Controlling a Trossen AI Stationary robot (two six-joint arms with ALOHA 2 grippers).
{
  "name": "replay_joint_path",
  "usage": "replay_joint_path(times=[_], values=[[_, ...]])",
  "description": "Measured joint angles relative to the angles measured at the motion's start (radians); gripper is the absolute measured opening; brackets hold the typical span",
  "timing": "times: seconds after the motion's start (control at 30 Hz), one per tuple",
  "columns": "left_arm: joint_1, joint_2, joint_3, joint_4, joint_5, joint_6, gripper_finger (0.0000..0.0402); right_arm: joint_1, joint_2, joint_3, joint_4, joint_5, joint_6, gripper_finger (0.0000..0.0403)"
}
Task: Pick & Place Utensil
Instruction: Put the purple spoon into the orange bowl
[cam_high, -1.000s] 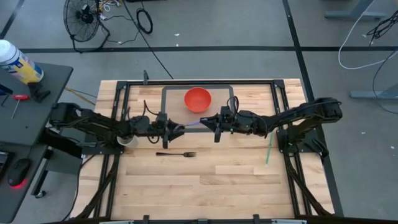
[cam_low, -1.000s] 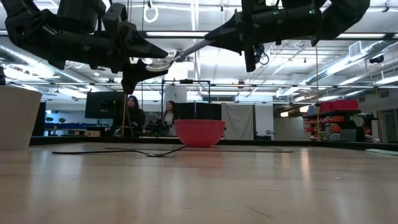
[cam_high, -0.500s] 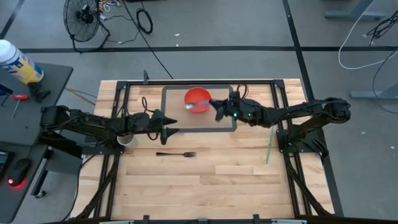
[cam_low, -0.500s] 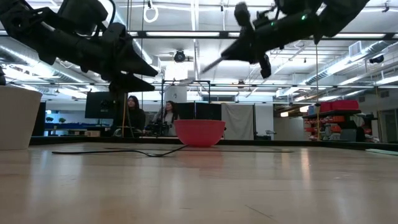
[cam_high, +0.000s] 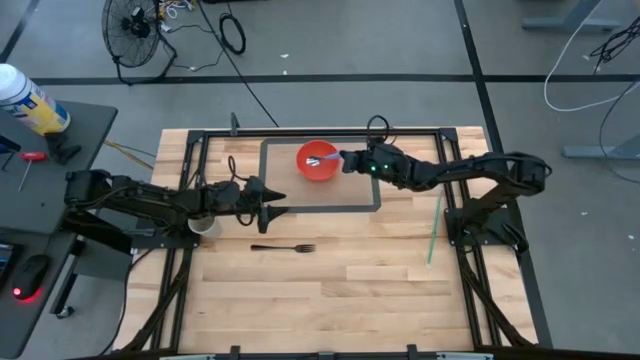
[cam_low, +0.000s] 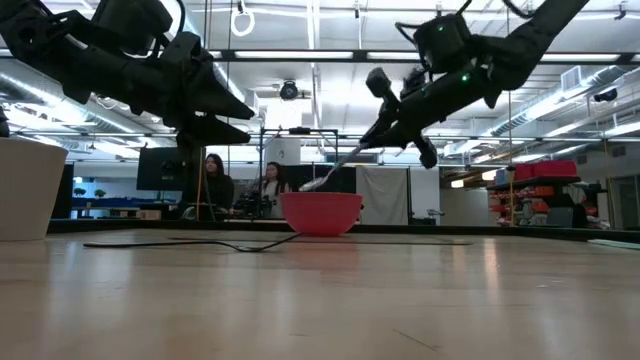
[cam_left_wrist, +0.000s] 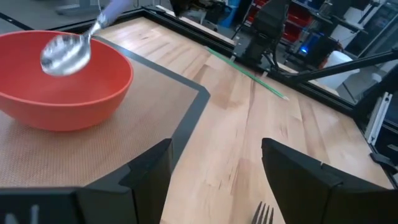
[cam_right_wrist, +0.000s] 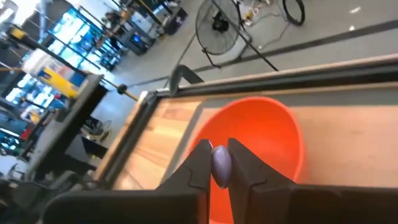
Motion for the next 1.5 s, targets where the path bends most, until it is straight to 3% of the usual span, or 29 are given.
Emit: replay_joint_path(times=[0.2, 0.43, 0.67, 1.2, 1.5], values=[[0.000, 0.000, 0.000, 0.003, -0.001, -0.002, 0.0249, -0.032, 0.083, 0.010, 0.043, -0.029, -0.032, 0.0023], [0.000, 0.000, 0.000, 0.008, -0.012, -0.008, 0.0249, -0.033, 0.179, 0.125, 0.016, -0.054, -0.109, 0.0023], [0.000, 0.000, 0.000, 0.007, -0.012, -0.020, 0.0249, -0.036, 0.187, 0.142, -0.131, 0.020, -0.111, 0.0024], [0.000, 0.000, 0.000, 0.008, -0.013, -0.020, 0.0249, -0.036, 0.195, 0.142, -0.083, 0.019, -0.161, 0.0035], [0.000, 0.000, 0.000, 0.008, -0.015, -0.026, 0.0249, -0.036, 0.233, 0.143, -0.055, 0.038, -0.078, 0.0026]])
